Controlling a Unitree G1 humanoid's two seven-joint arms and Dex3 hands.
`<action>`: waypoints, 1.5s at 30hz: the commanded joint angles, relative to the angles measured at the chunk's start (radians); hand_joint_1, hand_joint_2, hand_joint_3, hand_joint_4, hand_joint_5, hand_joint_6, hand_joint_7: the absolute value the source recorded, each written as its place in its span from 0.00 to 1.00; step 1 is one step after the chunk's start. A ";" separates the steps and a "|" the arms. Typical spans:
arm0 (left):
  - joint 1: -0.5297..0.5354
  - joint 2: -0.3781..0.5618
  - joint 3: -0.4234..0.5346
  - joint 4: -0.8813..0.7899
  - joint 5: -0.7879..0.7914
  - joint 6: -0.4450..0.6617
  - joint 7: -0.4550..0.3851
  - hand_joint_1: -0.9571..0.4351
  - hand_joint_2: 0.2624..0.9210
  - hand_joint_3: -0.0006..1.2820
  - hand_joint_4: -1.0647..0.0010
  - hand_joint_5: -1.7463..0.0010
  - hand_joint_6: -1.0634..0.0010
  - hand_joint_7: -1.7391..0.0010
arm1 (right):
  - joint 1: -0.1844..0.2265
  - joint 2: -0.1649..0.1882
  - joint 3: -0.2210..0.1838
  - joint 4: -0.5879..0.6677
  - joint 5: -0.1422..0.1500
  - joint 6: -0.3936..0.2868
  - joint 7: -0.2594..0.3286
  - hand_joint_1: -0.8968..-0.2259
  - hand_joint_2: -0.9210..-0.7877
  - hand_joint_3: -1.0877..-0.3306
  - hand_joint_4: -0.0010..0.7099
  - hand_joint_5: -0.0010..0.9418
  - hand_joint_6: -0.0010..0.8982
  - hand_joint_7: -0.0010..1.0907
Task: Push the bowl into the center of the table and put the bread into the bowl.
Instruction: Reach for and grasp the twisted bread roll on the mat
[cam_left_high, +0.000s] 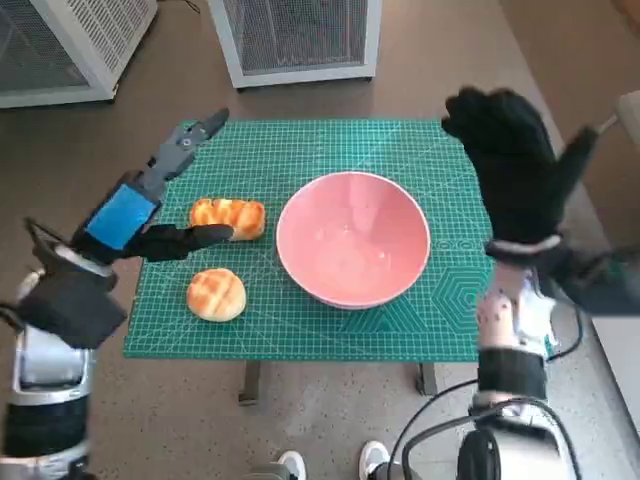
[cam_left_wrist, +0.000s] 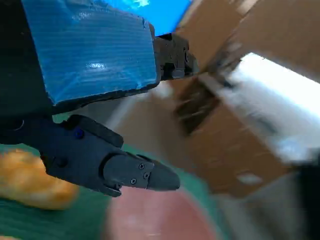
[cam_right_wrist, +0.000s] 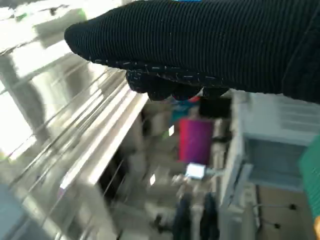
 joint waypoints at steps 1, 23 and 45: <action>-0.080 0.033 -0.096 -0.039 0.131 0.184 -0.028 0.34 0.82 0.00 1.00 1.00 0.99 0.92 | 0.082 0.009 0.040 -0.135 0.040 0.059 0.016 0.71 0.00 0.78 0.59 0.03 0.21 0.50; -0.332 -0.024 -0.367 0.321 0.334 0.377 -0.096 0.59 0.72 0.00 1.00 1.00 0.88 0.92 | 0.185 0.008 0.120 -0.294 0.004 0.103 -0.091 0.68 0.00 0.84 0.58 0.01 0.22 0.51; -0.492 -0.107 -0.491 0.832 0.422 0.238 -0.003 0.54 0.72 0.00 0.98 1.00 0.83 0.97 | 0.236 -0.005 0.167 -0.394 -0.034 0.020 -0.092 0.70 0.00 0.84 0.57 0.00 0.17 0.61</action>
